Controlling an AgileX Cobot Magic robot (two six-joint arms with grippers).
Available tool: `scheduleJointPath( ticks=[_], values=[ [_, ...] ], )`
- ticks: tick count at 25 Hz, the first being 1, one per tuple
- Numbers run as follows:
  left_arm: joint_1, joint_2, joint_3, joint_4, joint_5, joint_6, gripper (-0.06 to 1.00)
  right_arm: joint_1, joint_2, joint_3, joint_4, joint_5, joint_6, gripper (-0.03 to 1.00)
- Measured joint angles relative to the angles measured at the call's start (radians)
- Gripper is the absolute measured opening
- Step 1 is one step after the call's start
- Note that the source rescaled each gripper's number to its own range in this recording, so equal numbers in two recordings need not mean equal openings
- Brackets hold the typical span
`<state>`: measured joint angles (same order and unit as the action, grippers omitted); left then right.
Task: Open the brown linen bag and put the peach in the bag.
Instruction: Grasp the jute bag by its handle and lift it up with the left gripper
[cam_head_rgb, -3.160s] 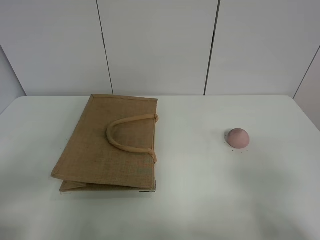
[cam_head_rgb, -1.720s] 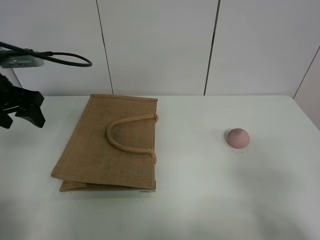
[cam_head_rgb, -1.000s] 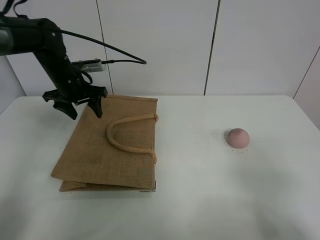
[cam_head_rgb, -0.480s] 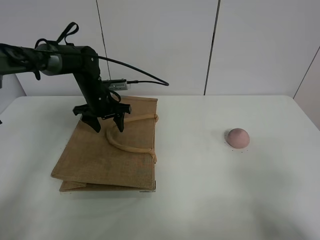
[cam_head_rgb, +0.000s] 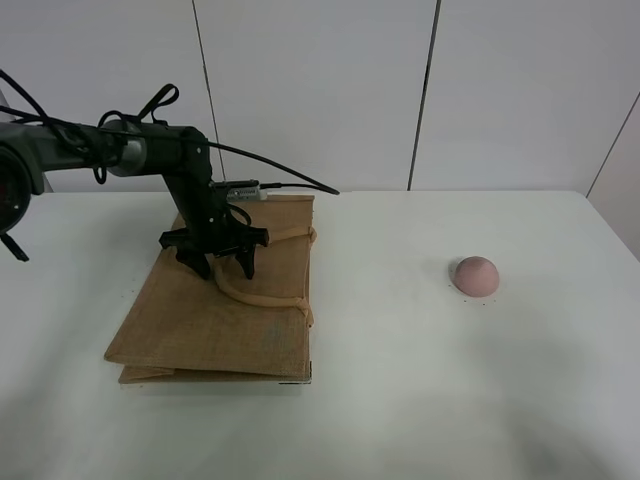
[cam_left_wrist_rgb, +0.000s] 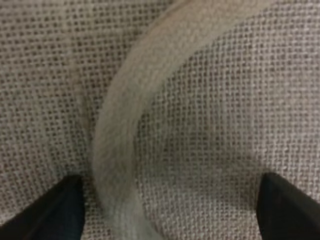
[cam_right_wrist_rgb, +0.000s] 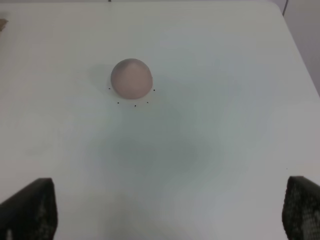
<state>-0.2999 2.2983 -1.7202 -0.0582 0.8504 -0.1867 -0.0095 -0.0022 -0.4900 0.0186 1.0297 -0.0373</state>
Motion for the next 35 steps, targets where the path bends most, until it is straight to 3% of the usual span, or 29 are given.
scheduleJointPath(
  ticks=[4, 8, 10, 14, 15, 23, 30, 35],
  values=[
    [0.000, 0.022, -0.005, 0.000, -0.001, 0.000, 0.95, 0.000, 0.000, 0.000, 0.000, 0.000, 0.000, 1.00],
    [0.000, 0.029, -0.009, 0.016, 0.005, 0.001, 0.77, 0.000, 0.000, 0.000, 0.000, 0.000, 0.000, 1.00],
    [0.000, 0.029, -0.009, 0.026, 0.008, 0.001, 0.60, 0.000, 0.000, 0.000, 0.000, 0.000, 0.000, 1.00],
    [0.001, 0.029, -0.011, 0.028, 0.012, 0.000, 0.12, 0.000, 0.000, 0.000, 0.000, 0.000, 0.000, 1.00],
    [0.001, 0.028, -0.010, 0.028, 0.013, 0.000, 0.06, 0.000, 0.000, 0.000, 0.000, 0.000, 0.000, 1.00],
    [0.002, 0.000, -0.052, 0.016, 0.097, 0.006, 0.01, 0.000, 0.000, 0.000, 0.000, 0.000, 0.000, 1.00],
    [0.001, -0.100, -0.277, 0.020, 0.316, 0.082, 0.01, 0.000, 0.000, 0.000, 0.000, 0.000, 0.000, 1.00],
    [0.001, -0.146, -0.411, 0.027, 0.319, 0.115, 0.01, 0.000, 0.000, 0.000, 0.000, 0.000, 0.000, 1.00]
  ],
)
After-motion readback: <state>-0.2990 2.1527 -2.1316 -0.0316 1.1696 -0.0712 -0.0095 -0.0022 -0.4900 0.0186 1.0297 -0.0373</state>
